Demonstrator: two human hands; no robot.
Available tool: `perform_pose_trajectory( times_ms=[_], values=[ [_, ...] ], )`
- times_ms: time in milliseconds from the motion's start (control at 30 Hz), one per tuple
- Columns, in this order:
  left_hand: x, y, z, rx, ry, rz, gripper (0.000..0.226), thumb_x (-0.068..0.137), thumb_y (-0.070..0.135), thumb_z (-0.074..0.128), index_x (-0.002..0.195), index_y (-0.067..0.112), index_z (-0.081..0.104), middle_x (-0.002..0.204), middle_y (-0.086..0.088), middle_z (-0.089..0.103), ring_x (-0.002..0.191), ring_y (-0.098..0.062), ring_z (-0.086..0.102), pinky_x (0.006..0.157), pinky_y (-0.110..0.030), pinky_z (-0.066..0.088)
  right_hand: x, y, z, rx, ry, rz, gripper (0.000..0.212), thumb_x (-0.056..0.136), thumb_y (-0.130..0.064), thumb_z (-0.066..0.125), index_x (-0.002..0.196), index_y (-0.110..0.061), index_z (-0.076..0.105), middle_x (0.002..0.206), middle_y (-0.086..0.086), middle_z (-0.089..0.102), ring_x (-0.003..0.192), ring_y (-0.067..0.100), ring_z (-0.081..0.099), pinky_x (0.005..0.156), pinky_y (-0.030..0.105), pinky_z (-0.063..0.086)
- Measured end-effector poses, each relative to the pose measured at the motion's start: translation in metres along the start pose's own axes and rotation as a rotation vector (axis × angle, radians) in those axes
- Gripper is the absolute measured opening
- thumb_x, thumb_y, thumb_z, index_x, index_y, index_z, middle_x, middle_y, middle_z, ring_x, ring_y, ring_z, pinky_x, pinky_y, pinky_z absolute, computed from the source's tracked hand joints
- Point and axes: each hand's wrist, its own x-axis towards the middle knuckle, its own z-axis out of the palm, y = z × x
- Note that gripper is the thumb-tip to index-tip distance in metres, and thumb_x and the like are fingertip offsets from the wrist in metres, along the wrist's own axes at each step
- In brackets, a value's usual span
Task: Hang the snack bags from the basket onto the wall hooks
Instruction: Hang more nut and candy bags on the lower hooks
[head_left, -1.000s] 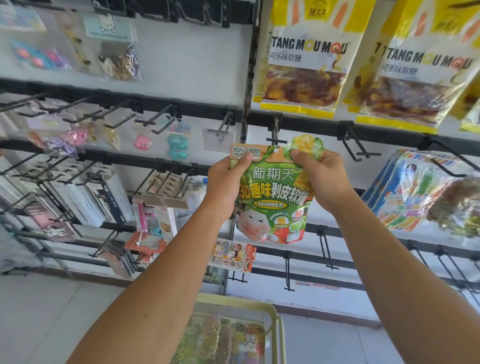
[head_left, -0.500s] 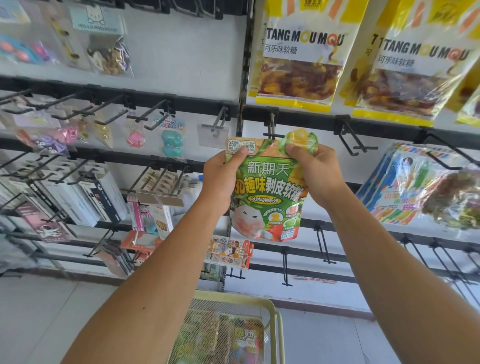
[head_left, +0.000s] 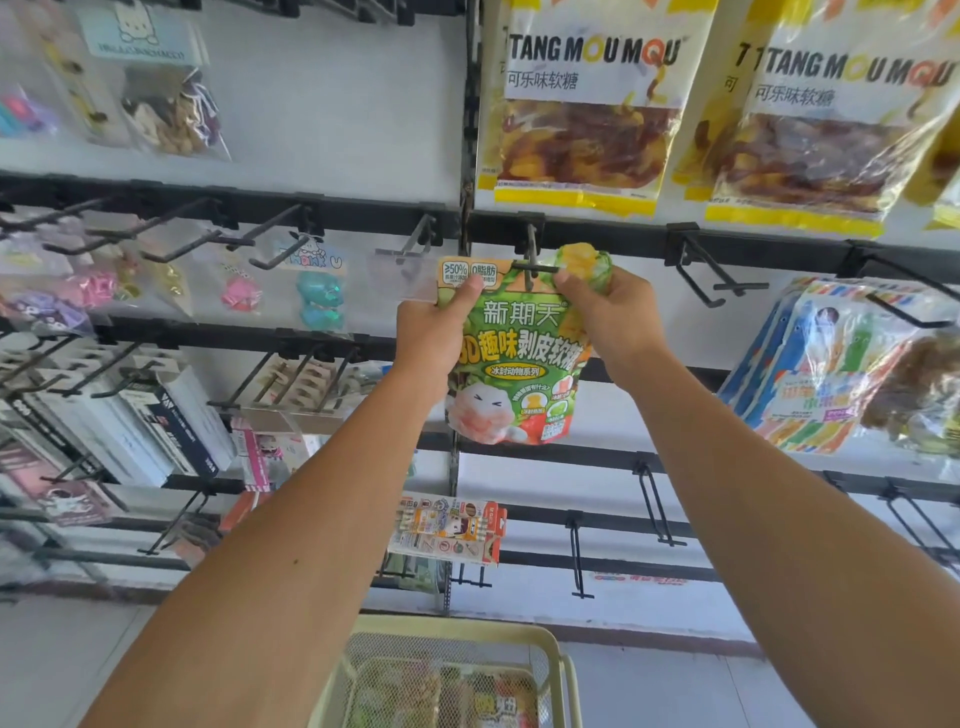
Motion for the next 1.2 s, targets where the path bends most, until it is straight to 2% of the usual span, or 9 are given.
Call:
perform_pose_trajectory(
  times_ms=[167, 267, 400, 467, 567, 667, 867, 1033, 1200],
  values=[
    [0.012, -0.008, 0.006, 0.029, 0.036, 0.009, 0.031, 0.087, 0.051, 0.072, 0.082, 0.02, 0.068, 0.093, -0.008, 0.077, 0.089, -0.025, 0.074, 0.086, -0.046, 0.06, 0.012, 0.014, 0.009, -0.053, 0.084, -0.057, 0.016, 0.089, -0.04, 0.072, 0.086, -0.024, 0.069, 0.088, -0.006, 0.076, 0.084, 0.016, 0.073, 0.082, 0.042, 0.06],
    [0.012, -0.006, 0.009, 0.088, 0.048, 0.013, 0.037, 0.089, 0.054, 0.067, 0.081, 0.018, 0.065, 0.087, -0.003, 0.075, 0.082, -0.019, 0.072, 0.074, -0.036, 0.059, 0.013, 0.015, 0.01, -0.115, 0.139, -0.076, 0.027, 0.089, -0.043, 0.07, 0.101, -0.02, 0.064, 0.096, -0.004, 0.072, 0.088, 0.016, 0.069, 0.082, 0.038, 0.058],
    [0.003, -0.006, 0.004, 0.176, 0.023, 0.058, 0.032, 0.095, 0.052, 0.058, 0.082, 0.023, 0.062, 0.082, 0.006, 0.069, 0.077, -0.007, 0.066, 0.067, -0.026, 0.052, 0.003, 0.013, 0.008, -0.135, 0.154, -0.059, 0.049, 0.09, -0.045, 0.068, 0.128, -0.019, 0.052, 0.114, 0.0, 0.068, 0.095, 0.015, 0.066, 0.068, 0.021, 0.051],
    [0.0, -0.011, -0.003, 0.253, -0.016, 0.12, 0.026, 0.097, 0.048, 0.058, 0.1, 0.023, 0.063, 0.098, 0.008, 0.069, 0.094, -0.011, 0.067, 0.079, -0.026, 0.053, -0.009, 0.015, 0.005, -0.212, 0.14, -0.07, 0.058, 0.093, -0.042, 0.065, 0.141, -0.019, 0.041, 0.126, 0.002, 0.064, 0.1, 0.015, 0.062, 0.071, 0.02, 0.047],
    [-0.023, -0.022, -0.014, 0.41, -0.048, 0.201, 0.047, 0.099, 0.038, 0.059, 0.134, 0.011, 0.045, 0.121, 0.01, 0.05, 0.11, -0.007, 0.052, 0.085, -0.011, 0.045, -0.039, 0.024, -0.001, -0.445, 0.131, -0.131, 0.064, 0.098, -0.041, 0.056, 0.151, -0.019, 0.027, 0.146, 0.004, 0.049, 0.129, 0.022, 0.049, 0.096, 0.036, 0.046],
    [-0.052, -0.043, -0.027, 0.623, -0.09, 0.355, 0.051, 0.097, 0.035, 0.06, 0.139, 0.013, 0.044, 0.13, -0.001, 0.053, 0.12, -0.019, 0.052, 0.103, -0.039, 0.047, -0.079, 0.04, -0.009, -0.756, 0.077, -0.189, 0.061, 0.1, -0.042, 0.05, 0.152, -0.018, 0.029, 0.153, 0.003, 0.041, 0.141, 0.024, 0.035, 0.107, 0.045, 0.04],
    [-0.126, -0.071, -0.056, 1.415, -0.247, 0.567, 0.056, 0.098, 0.05, 0.045, 0.146, 0.02, 0.041, 0.149, -0.005, 0.045, 0.138, -0.03, 0.04, 0.111, -0.051, 0.032, -0.172, 0.07, -0.023, -1.176, -0.15, -0.215, 0.057, 0.1, -0.045, 0.043, 0.15, -0.02, 0.033, 0.158, 0.004, 0.032, 0.146, 0.025, 0.024, 0.114, 0.046, 0.03],
    [-0.211, -0.088, -0.083, 1.534, -0.28, 0.577, 0.052, 0.098, 0.05, 0.045, 0.14, 0.019, 0.049, 0.145, -0.006, 0.05, 0.136, -0.03, 0.042, 0.11, -0.051, 0.031, -0.258, 0.089, -0.036, -1.271, -0.289, -0.22, 0.058, 0.1, -0.05, 0.037, 0.151, -0.022, 0.029, 0.161, 0.003, 0.026, 0.148, 0.023, 0.02, 0.117, 0.045, 0.026],
    [-0.293, -0.104, -0.117, 1.56, -0.345, 0.421, 0.06, 0.1, 0.053, 0.039, 0.152, 0.023, 0.035, 0.157, -0.006, 0.037, 0.143, -0.03, 0.035, 0.115, -0.05, 0.028, -0.333, 0.096, -0.043, -1.234, -0.329, -0.212, 0.06, 0.099, -0.05, 0.041, 0.151, -0.02, 0.033, 0.159, 0.006, 0.031, 0.148, 0.027, 0.024, 0.116, 0.049, 0.028]
  ],
)
